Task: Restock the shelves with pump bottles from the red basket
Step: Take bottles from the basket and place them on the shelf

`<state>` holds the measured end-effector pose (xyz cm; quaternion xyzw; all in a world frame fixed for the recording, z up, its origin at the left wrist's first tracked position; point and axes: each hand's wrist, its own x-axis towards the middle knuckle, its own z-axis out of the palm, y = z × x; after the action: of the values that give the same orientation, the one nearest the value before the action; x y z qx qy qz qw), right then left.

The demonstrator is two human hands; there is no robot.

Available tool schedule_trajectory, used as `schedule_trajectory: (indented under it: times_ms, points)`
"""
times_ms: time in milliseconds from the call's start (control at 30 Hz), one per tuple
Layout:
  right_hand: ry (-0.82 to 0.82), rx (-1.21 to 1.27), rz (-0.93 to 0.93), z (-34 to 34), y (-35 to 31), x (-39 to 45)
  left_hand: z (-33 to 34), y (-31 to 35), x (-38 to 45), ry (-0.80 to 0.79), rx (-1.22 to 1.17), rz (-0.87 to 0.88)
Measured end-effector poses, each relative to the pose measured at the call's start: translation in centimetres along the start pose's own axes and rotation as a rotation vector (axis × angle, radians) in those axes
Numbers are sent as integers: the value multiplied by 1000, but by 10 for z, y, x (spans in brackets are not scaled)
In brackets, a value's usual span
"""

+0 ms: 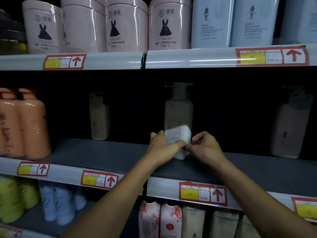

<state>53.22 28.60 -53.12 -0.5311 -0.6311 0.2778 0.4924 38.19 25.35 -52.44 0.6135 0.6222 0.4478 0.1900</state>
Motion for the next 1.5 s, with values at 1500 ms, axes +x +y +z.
schedule_trajectory:
  times_ms: [1500]
  points:
    - [19, -150, 4, 2, -6, -5, 0, -7, 11, 209, 55, -14]
